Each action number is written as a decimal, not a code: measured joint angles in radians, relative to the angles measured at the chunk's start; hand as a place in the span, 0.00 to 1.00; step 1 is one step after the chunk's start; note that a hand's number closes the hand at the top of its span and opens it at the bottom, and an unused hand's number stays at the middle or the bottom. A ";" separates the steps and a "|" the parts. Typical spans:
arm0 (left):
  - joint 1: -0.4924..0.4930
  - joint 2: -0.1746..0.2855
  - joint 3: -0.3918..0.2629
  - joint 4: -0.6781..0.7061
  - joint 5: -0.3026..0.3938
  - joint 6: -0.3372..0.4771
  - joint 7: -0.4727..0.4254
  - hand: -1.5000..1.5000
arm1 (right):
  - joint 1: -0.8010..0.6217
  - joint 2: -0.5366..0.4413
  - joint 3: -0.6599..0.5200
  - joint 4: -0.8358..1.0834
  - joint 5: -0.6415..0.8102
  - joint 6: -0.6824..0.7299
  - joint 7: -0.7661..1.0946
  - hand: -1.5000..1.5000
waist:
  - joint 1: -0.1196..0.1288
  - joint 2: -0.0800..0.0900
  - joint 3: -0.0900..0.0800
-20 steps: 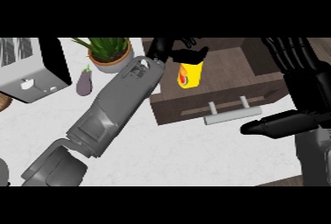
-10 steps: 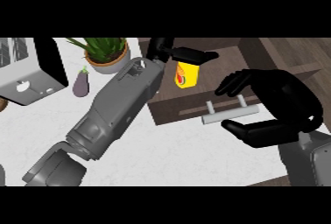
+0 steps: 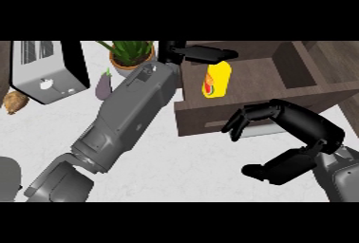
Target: Pick up the cup, place it into the drawer and close the drawer
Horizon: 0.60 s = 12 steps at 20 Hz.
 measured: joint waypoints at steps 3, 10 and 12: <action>0.010 0.000 0.007 0.009 0.016 0.002 -0.023 0.00 | 0.022 -0.030 0.029 -0.009 0.146 -0.022 -0.032 0.00 | 0.031 -0.005 0.000; 0.082 0.005 0.026 -0.020 0.039 -0.041 -0.086 0.00 | 0.059 0.007 0.136 0.186 0.453 -0.159 -0.140 0.00 | 0.108 -0.014 0.001; 0.101 0.011 0.034 -0.033 0.044 -0.060 -0.091 0.00 | 0.045 0.020 0.165 0.292 0.515 -0.188 -0.187 0.00 | 0.127 -0.014 0.001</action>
